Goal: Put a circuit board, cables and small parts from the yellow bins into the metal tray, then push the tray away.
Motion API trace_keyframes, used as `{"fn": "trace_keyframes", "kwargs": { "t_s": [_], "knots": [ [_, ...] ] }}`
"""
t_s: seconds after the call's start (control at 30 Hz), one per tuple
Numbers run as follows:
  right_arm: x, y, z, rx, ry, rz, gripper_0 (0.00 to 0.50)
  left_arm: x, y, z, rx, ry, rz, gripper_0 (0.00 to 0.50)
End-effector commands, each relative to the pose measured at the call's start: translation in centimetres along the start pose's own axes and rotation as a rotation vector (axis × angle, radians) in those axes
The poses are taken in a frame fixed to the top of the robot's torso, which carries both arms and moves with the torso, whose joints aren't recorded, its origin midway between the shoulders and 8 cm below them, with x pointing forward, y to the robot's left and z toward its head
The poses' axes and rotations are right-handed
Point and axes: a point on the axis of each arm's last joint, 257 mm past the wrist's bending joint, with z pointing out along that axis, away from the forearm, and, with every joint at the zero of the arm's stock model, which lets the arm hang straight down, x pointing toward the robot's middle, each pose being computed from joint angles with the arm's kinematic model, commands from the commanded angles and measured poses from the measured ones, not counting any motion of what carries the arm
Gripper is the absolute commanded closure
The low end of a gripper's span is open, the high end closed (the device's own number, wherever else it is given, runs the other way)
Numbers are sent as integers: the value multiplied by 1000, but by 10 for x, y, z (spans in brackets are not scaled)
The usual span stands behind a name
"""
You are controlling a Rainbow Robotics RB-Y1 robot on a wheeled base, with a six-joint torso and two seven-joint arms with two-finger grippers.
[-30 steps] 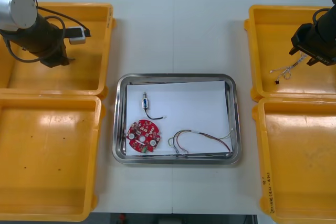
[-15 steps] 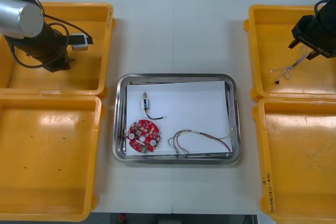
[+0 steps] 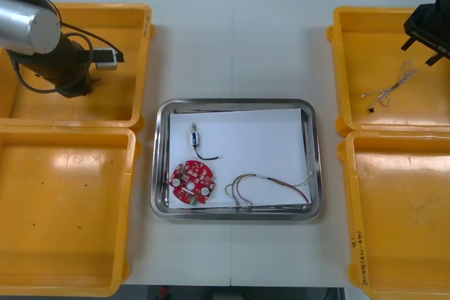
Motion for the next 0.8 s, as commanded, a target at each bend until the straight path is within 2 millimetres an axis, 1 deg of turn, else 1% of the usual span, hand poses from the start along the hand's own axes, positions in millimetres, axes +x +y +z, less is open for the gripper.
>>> {"fn": "trace_keyframes", "kwargs": {
  "t_s": [0.03, 0.27, 0.5, 0.7, 0.8],
  "knots": [
    [-34, 8, -30, -23, -61, -2, 0, -13, 20, -11, -38, -6, 43, 500],
    [-47, 9, -14, -26, -89, 17, 0, -14, 20, -10, -37, -15, 30, 500],
    [-58, 4, -14, -10, -132, 14, 0, -13, 21, -13, -31, -14, 1, 500],
    [-61, -6, -2, 1, -125, 53, 0, -15, 24, -24, -16, -8, -26, 500],
    [-63, -7, -1, -6, -122, 74, 0, -16, 27, -29, -15, -12, -43, 500]
  ]
}}
